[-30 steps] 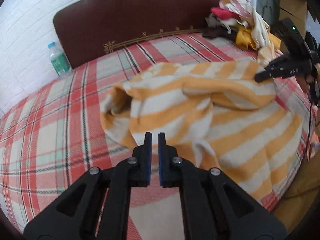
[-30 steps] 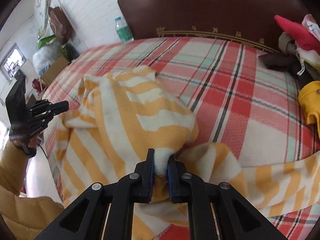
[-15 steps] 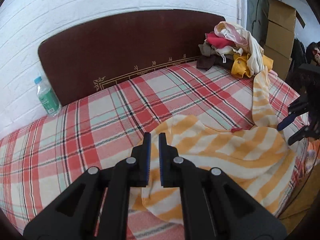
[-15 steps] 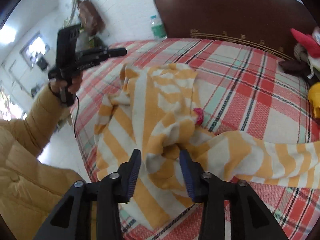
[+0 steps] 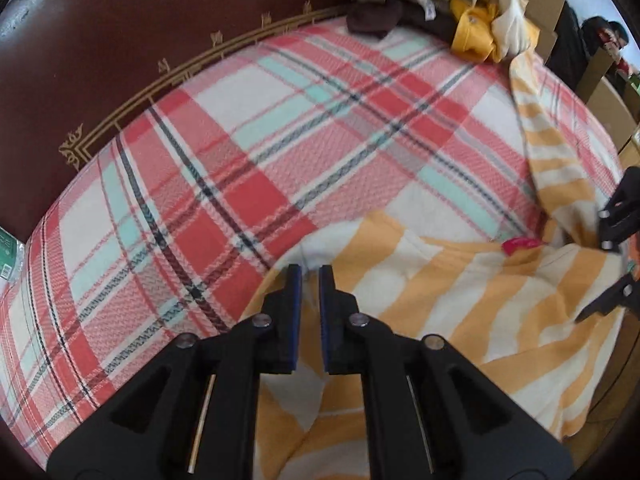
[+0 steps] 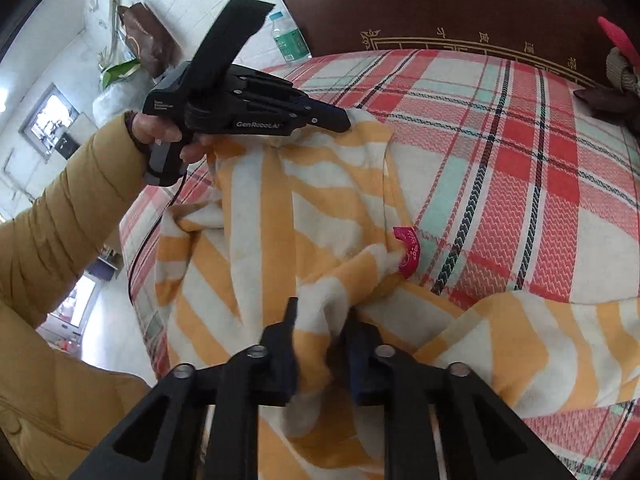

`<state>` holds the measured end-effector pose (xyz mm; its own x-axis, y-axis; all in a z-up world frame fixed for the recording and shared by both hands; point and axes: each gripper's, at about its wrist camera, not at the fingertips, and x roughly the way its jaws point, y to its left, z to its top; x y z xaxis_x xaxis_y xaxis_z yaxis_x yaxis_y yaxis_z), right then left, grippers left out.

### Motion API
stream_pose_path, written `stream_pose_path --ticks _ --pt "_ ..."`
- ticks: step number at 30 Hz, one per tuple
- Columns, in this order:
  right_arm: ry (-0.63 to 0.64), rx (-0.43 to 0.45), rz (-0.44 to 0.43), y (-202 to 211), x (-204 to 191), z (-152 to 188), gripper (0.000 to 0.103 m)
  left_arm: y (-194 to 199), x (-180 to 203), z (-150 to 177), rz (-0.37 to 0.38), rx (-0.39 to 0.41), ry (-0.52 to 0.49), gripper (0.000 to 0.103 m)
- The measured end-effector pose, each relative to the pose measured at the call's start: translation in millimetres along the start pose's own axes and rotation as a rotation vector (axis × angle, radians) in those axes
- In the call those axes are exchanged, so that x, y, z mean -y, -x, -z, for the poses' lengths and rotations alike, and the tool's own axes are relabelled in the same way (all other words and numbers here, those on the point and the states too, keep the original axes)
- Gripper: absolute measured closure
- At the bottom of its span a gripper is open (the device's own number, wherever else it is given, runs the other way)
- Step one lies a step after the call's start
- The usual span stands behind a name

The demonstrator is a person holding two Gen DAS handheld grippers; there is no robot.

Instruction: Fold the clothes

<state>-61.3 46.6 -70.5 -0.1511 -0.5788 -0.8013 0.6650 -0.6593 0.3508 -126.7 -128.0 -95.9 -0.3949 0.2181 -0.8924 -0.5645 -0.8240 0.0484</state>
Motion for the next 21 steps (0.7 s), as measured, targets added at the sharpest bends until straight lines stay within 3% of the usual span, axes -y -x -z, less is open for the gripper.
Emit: stream_pose_path --ticks 8,10,11,13,14,18,19,20,21 --pt "0.051 0.118 0.114 39 0 -27 0.091 29 -1 14 -0.058 0.125 0.055 0.095" --pt "0.058 0.146 0.130 46 2 -35 0.091 36 -7 12 -0.047 0.143 0.080 0.089" --pt "0.068 0.158 0.148 48 1 -39 0.091 38 -12 11 -0.054 0.136 0.097 0.081" --pt "0.089 0.178 0.176 54 -2 -48 0.091 39 -19 10 -0.054 0.136 0.104 0.017" --pt "0.104 0.190 0.188 57 -5 -53 0.091 40 -21 10 -0.037 0.141 0.095 0.010" --pt "0.204 0.222 0.256 67 -17 -74 0.091 27 -27 11 0.070 0.074 0.084 0.010" --pt "0.230 0.222 0.270 68 -20 -79 0.091 21 -27 12 0.085 0.050 0.083 0.015" --pt "0.248 0.220 0.284 68 -22 -83 0.091 16 -27 14 0.100 0.024 0.083 0.023" --pt "0.263 0.213 0.292 68 -22 -86 0.091 9 -26 16 0.117 -0.008 0.080 0.050"
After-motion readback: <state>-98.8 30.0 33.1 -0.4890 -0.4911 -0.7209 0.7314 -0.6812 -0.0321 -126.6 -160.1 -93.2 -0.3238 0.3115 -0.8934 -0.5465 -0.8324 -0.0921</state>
